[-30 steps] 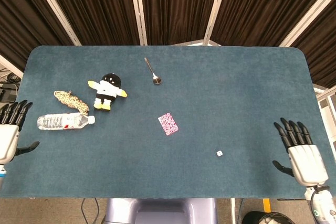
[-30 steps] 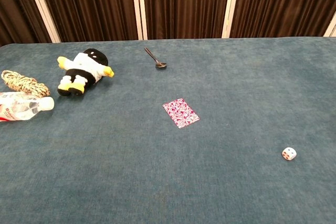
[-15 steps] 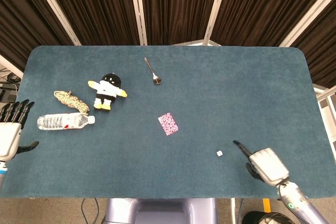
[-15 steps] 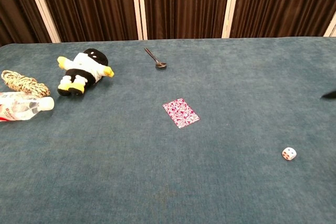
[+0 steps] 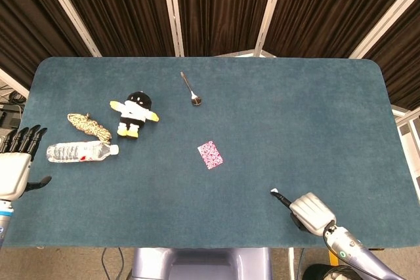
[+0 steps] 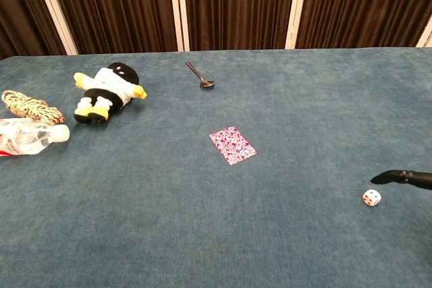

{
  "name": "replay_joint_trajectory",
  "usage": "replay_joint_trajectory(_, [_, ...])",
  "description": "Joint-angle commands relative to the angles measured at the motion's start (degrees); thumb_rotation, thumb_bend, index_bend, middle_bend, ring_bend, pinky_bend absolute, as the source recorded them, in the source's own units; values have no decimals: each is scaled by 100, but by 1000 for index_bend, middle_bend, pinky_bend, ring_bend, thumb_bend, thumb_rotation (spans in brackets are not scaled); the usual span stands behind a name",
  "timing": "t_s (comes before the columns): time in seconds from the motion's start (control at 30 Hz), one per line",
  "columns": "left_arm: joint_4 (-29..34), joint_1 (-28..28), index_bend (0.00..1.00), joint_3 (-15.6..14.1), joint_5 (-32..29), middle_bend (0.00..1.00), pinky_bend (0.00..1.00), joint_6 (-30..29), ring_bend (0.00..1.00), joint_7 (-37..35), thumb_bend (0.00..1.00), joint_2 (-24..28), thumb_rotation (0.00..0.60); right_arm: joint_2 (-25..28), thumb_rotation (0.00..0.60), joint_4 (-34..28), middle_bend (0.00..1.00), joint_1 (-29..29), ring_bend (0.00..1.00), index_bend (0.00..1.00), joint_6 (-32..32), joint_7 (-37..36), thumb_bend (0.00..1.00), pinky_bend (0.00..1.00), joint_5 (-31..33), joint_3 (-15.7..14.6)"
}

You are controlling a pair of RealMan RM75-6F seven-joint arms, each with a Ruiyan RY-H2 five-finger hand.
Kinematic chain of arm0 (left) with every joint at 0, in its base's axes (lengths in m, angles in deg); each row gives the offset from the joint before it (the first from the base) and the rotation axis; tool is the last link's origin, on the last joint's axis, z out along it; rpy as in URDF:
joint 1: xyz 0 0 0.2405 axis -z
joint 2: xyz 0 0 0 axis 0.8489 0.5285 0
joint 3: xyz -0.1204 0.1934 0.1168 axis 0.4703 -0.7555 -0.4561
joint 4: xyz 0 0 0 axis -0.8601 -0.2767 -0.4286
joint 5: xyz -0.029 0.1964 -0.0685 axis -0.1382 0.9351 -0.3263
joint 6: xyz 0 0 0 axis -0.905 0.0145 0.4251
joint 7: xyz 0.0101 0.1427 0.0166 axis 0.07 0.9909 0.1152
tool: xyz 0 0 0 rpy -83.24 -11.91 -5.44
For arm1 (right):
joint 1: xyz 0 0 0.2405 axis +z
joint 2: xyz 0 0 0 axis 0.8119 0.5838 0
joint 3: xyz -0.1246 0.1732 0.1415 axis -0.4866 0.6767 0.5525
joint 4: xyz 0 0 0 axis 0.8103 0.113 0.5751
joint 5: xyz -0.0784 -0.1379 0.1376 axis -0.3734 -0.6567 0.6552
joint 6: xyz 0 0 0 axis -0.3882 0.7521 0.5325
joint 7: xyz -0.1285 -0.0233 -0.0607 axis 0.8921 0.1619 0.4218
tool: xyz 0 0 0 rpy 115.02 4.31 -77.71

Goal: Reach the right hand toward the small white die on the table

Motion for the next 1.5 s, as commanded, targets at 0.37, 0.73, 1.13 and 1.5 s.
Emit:
replay_joint_trajectory(0.37, [-26,-33,0,39,37,0,0,0,0,-89,0,-6,600,-456,600,353,779,214,777,0,-326,298,733,1000,511,124])
replay_joint_trajectory(0.73, [-54,-36,0,71,-14,0,0,64,0,-96,0,-7,600,-516,600,463,779,213,777,0,-252,222,732,1000,580,22])
replay_joint_trajectory(1.13, [-53,-30,0,78,-20,0,0,118,0,-62,0,-20,600,-524,600,563,780,182,778,0,-195,168,734,1000,608,-113])
replay_joint_trajectory(1.5, [-61,-37,0,86,-28,0,0,145,0,-65,0,-18,600,-539,600,743,779,198,777,0,-225,9,733,1000,757,-124])
